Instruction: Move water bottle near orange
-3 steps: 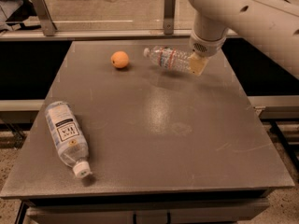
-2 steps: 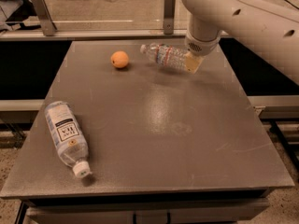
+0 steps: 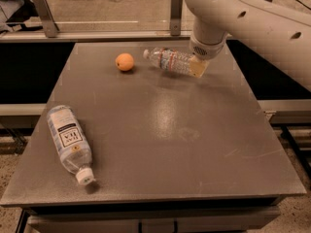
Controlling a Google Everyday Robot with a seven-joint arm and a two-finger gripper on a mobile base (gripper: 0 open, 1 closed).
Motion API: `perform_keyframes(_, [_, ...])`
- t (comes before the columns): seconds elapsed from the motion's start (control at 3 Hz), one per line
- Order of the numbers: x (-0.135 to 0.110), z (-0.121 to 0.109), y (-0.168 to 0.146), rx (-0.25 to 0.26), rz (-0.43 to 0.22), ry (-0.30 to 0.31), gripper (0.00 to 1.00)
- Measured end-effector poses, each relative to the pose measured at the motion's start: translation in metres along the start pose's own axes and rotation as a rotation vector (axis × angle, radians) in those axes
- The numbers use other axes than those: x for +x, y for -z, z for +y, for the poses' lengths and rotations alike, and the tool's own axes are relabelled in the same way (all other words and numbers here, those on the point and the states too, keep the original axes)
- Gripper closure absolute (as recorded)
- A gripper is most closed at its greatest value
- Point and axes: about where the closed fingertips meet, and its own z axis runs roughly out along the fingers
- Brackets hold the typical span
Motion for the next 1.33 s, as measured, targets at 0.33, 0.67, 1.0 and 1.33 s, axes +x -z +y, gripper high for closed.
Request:
perform_keyframes(0.33, [-0.003,0.006,0.000,-0.007,-0.008,0.025,1.00])
perform_keyframes(0.67, [-0.010,0.008,0.002,-0.011,-0.029,0.034,1.00])
perform_keyframes(1.0, [-0.018,0.015,0.000,0.011,-0.019,0.077,1.00])
perform_keyframes(1.33, [-0.018,0.015,0.000,0.011,-0.019,0.078,1.00])
